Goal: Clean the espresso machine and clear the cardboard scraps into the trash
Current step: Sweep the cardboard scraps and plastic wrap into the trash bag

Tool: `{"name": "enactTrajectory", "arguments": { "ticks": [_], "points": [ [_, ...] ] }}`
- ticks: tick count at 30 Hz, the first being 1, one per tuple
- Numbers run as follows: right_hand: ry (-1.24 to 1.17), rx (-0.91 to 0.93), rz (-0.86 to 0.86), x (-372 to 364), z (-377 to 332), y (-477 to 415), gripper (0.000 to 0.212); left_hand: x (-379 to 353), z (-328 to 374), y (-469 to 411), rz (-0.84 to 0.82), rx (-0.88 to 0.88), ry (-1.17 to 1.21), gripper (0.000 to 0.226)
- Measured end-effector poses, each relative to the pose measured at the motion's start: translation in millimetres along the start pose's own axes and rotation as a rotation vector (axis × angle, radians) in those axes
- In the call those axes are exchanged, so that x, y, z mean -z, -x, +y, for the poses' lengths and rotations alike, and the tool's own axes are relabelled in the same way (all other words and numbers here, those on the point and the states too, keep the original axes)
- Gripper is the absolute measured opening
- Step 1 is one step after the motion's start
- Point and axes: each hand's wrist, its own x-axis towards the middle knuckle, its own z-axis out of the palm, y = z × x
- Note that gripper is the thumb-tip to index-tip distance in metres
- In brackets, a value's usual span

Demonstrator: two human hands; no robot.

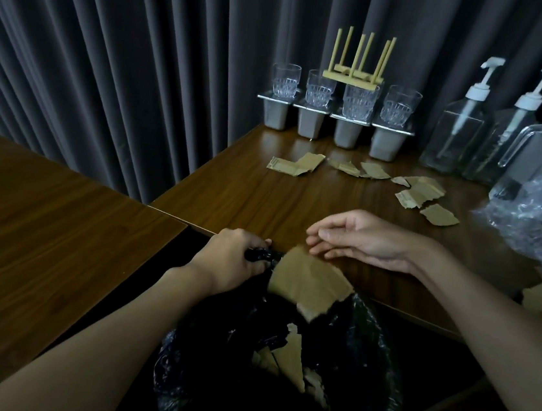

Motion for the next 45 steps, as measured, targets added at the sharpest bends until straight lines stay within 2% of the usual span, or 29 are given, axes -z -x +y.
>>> {"name": "enactTrajectory", "arguments": {
  "ticks": [3, 6, 9, 15, 19, 24, 31, 36, 42, 45],
  "points": [
    [0.208, 0.08, 0.271, 0, 13, -24, 0.026, -1, -1, -1, 0.024, -0.001, 0.02, 0.021],
    [0.415, 0.104, 0.467, 1, 30, -54, 0.038, -1, -2, -1, 0.016, 0.003, 0.036, 0.023],
    [0.674, 0.09, 0.512, 3, 34, -81, 0.05, -2, -5, -2, 0.018, -0.002, 0.044, 0.025],
    [0.896, 0.141, 0.526, 11, 20, -124, 0.061, -2, -8, -4, 0.006, -0.004, 0.053, 0.026],
    [0.952, 0.151, 0.508, 25, 18, -152, 0.063, 2, -7, -6, -0.028, 0.001, 0.033, 0.025],
    [1.017, 0.061, 0.49, 30, 16, -166, 0.06, 4, -5, -8, -0.047, 0.027, 0.004, 0.027],
    [1.066, 0.206, 0.468, 18, 23, -143, 0.054, 6, 1, -6, -0.046, 0.049, -0.01, 0.031],
    [0.943, 0.258, 0.471, 6, 36, -111, 0.047, 7, 0, -6, -0.035, 0.044, -0.028, 0.038],
    [0.887, 0.357, 0.522, -7, 46, -73, 0.023, 5, -1, -6, -0.012, 0.03, -0.021, 0.038],
    [0.841, 0.322, 0.504, -11, 46, -66, 0.018, 4, -2, -7, -0.006, 0.036, -0.016, 0.037]
  ]
}}
